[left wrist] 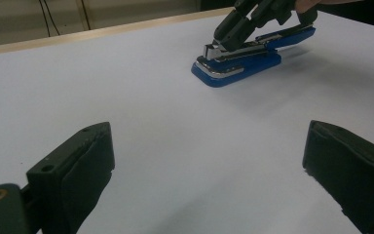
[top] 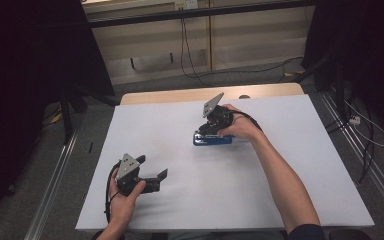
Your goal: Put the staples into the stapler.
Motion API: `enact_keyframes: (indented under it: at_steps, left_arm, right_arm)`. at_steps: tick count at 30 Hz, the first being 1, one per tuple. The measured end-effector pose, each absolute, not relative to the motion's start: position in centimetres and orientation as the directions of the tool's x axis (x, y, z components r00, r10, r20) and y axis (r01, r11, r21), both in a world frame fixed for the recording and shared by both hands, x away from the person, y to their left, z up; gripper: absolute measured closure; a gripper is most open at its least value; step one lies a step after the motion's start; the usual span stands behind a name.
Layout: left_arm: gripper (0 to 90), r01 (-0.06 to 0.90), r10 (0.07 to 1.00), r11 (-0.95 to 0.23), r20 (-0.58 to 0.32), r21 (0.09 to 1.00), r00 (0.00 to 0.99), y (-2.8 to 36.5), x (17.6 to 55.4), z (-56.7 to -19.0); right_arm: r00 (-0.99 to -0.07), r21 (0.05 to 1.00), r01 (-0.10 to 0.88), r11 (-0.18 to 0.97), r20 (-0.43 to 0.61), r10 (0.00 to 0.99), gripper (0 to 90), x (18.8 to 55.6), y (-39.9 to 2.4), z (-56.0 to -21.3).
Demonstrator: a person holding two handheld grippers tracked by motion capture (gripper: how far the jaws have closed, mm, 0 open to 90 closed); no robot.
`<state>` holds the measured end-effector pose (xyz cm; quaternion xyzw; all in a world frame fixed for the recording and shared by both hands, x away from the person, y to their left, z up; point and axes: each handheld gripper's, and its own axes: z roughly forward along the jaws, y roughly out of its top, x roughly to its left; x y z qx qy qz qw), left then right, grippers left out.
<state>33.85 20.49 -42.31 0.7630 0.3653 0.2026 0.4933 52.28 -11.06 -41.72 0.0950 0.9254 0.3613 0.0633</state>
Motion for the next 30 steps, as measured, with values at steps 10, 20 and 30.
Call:
enact_keyframes:
  at_steps: [10, 20, 30]
  left_arm:
    - [4.9, 0.357, 0.758, -0.244, -0.052, 0.902, 0.65, 20.48, 33.82, -42.27]
    - [4.9, 0.356, 0.756, -0.246, -0.051, 0.901, 0.652, 20.53, 33.82, -42.27]
    - [5.0, 0.355, 0.758, -0.248, -0.047, 0.901, 0.651, 20.58, 33.83, -42.24]
  right_arm:
    - [-0.976, 0.683, 0.122, 0.72, -0.048, 0.211, 79.3, 52.46, -10.81, -41.71]
    - [-0.974, 0.677, 0.139, 0.722, -0.039, 0.224, 78.2, 52.45, -10.68, -41.8]
    - [-0.972, 0.668, 0.15, 0.729, -0.035, 0.232, 76.0, 52.52, -10.6, -42.07]
